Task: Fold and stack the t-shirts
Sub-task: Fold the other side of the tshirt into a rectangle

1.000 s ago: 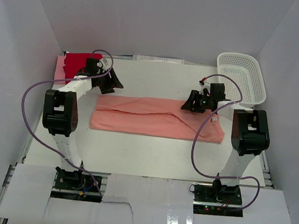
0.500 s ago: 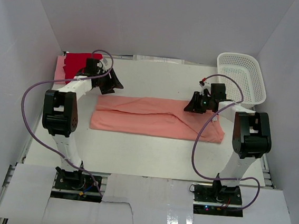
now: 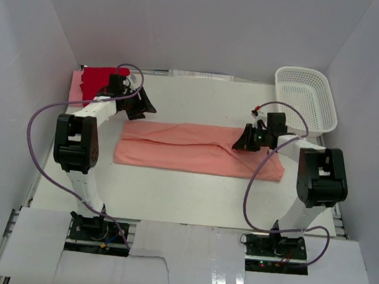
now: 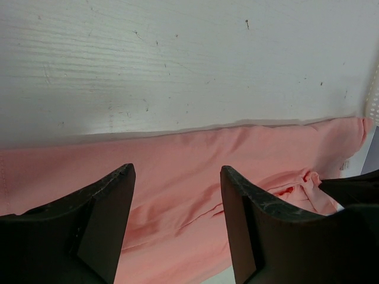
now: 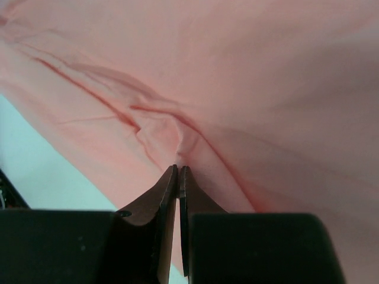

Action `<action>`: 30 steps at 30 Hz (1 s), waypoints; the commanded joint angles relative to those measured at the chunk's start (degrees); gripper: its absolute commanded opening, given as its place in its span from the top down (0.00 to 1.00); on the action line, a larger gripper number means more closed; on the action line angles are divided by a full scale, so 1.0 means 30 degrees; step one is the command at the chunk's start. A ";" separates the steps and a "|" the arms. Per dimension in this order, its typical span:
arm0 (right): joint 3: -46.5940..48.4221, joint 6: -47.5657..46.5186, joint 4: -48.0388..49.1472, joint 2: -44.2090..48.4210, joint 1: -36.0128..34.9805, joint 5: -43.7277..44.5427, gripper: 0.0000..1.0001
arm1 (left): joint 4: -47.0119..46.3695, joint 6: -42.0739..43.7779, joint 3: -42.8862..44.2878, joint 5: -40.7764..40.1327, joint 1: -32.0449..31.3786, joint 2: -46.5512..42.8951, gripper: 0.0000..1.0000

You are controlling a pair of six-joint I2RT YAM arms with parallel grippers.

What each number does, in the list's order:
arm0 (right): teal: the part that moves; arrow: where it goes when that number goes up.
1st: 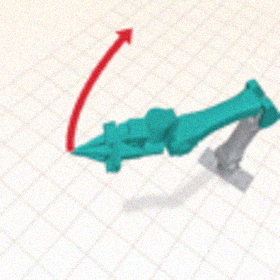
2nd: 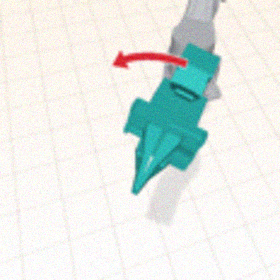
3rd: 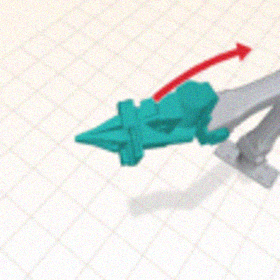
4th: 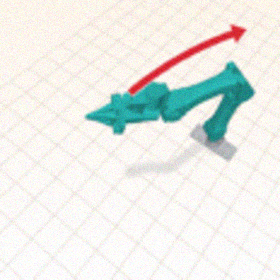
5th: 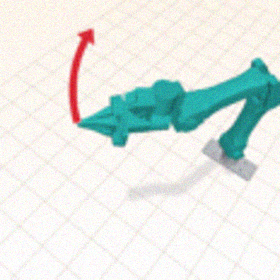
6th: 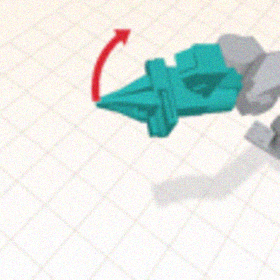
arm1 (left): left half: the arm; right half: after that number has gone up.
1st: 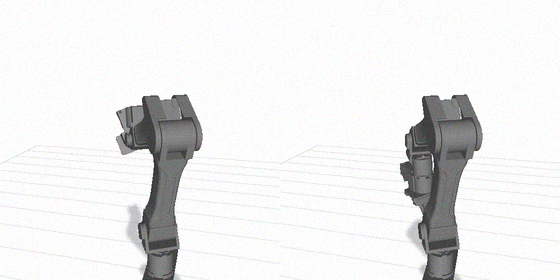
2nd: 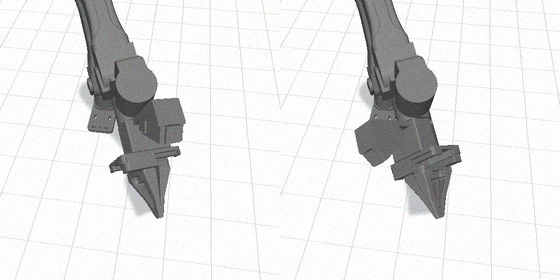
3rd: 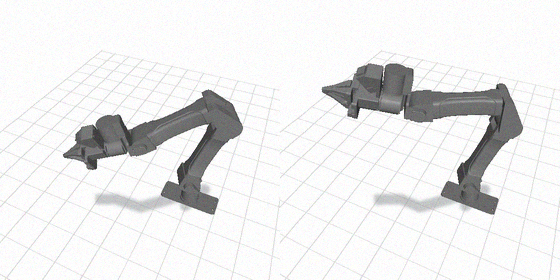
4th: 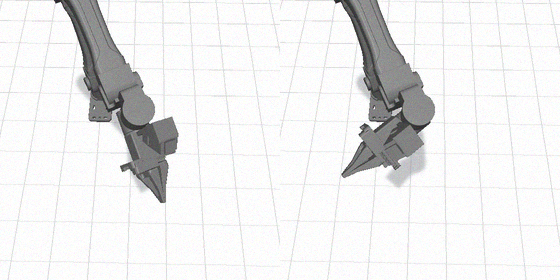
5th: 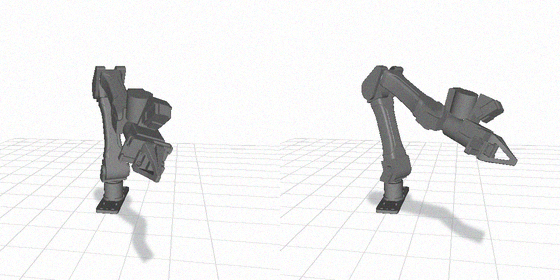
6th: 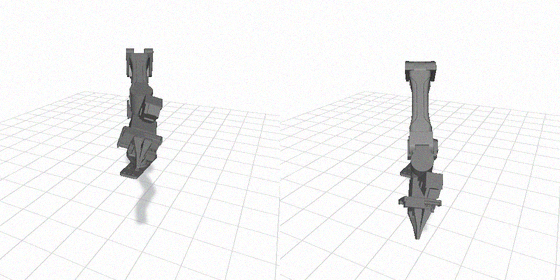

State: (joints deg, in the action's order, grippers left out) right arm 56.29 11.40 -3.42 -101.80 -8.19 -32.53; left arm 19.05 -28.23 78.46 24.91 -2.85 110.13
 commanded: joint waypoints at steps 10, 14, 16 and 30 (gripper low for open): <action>-0.2097 -0.0341 -0.4567 0.4666 -0.1109 -0.3804 0.61 | -0.0050 0.0328 -0.0136 0.0077 -0.0045 -0.1758 0.30; -0.1392 -0.0695 -0.5891 0.4460 -0.0935 -0.3247 0.40 | -0.0022 0.0210 -0.0165 0.0165 -0.0074 -0.1641 0.30; -0.1013 -0.0112 -0.5629 0.4460 -0.0788 -0.3510 0.43 | -0.0022 0.0210 -0.0165 0.0194 -0.0075 -0.1699 0.30; 0.1595 0.0828 -0.4338 0.5313 -0.0758 0.8924 0.46 | 0.2029 0.1265 0.2179 -0.0188 -0.0045 -0.0089 0.30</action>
State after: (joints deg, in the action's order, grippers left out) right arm 58.43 13.28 -17.85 -85.93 -10.83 -20.82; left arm 23.49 -26.15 82.41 24.53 -2.85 109.56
